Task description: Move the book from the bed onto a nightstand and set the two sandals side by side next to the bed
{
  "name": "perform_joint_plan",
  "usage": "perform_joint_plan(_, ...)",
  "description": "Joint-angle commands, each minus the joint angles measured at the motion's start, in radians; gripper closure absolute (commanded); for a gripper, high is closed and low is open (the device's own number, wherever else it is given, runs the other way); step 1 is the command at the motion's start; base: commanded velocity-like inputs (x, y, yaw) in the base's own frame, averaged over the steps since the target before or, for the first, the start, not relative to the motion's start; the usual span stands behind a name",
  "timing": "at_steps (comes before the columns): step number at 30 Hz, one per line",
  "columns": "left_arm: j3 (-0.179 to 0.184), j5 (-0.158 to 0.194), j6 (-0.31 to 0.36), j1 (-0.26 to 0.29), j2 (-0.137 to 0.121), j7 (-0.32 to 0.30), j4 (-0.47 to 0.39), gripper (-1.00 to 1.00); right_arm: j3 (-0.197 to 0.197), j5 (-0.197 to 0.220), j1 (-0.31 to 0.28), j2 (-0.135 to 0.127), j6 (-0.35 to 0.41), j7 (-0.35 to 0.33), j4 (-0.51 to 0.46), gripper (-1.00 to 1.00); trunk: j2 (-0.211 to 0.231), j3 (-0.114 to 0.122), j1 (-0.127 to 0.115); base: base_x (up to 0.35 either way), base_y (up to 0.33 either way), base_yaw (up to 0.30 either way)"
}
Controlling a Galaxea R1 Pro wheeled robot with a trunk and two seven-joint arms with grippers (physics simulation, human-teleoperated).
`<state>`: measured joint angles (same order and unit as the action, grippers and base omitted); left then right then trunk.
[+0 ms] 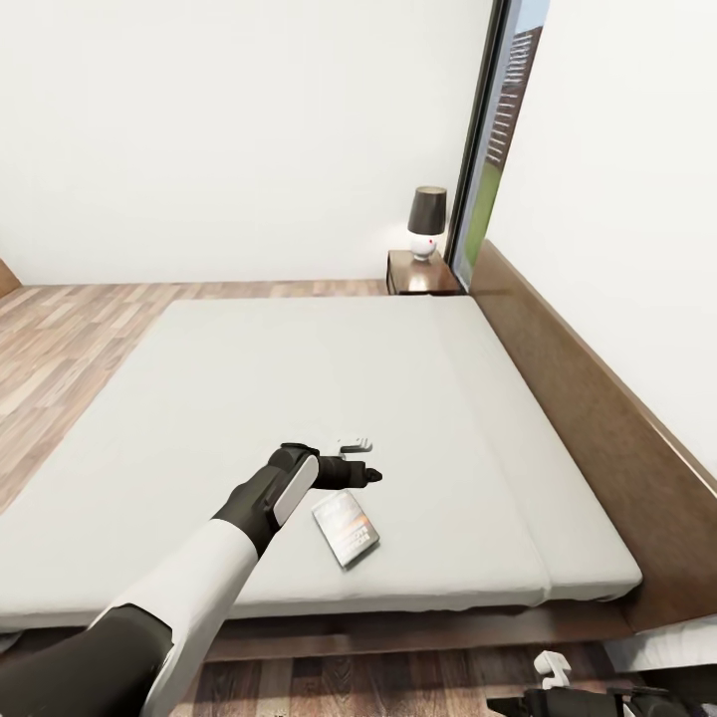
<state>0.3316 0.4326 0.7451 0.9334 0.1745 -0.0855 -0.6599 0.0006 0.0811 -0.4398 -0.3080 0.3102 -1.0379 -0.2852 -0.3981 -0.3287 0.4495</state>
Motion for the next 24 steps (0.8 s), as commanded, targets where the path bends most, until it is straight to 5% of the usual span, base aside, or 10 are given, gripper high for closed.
perform_joint_plan(1, 0.000, -0.005, 0.004, 0.001, 0.000, -0.005, 0.000, -1.00, 0.000, 0.008, 0.000, 0.000, 0.010, -0.002, 0.000, -1.00, -0.002, -0.003, 0.000, 0.000, 0.000, 0.000)
perform_joint_plan(24, 0.000, -0.005, 0.004, 0.001, 0.000, -0.005, 0.000, -1.00, 0.001, 0.008, -0.001, 0.001, 0.010, -0.002, 0.000, -1.00, -0.002, -0.040, 0.000, 0.000, 0.000, 0.000)
